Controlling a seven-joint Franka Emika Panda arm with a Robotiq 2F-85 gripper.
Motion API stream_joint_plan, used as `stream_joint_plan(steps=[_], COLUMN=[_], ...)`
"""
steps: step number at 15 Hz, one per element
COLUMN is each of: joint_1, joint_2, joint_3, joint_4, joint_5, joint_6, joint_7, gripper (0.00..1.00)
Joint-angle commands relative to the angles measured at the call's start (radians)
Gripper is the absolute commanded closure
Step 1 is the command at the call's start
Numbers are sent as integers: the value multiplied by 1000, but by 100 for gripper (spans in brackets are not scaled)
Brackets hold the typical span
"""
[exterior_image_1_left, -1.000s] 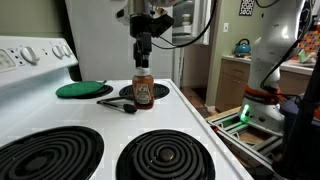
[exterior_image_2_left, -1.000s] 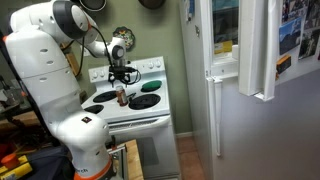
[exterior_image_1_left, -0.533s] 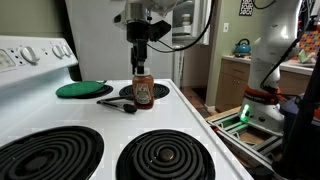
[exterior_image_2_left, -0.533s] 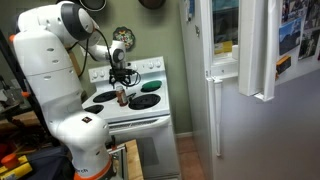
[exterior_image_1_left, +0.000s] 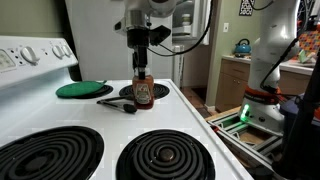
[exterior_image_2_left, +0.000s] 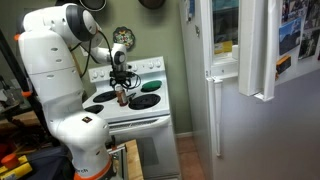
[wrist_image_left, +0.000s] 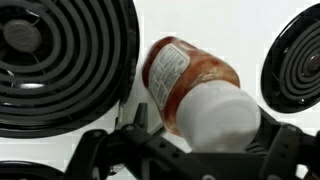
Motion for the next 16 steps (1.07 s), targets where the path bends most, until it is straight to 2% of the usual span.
stream_joint_plan(steps=[1, 6, 7, 8, 16], joint_1=[0, -4, -5, -5, -7], joint_2=[22, 39, 41, 41, 31], joint_3=[5, 6, 6, 6, 5], joint_4=[-3, -2, 1, 4, 12], joint_5=[-18, -8, -8, -10, -21], joint_6=[-2, -2, -9, -13, -42], joint_7=[22, 8, 10, 12, 28], gripper=[0, 0, 8, 26, 89])
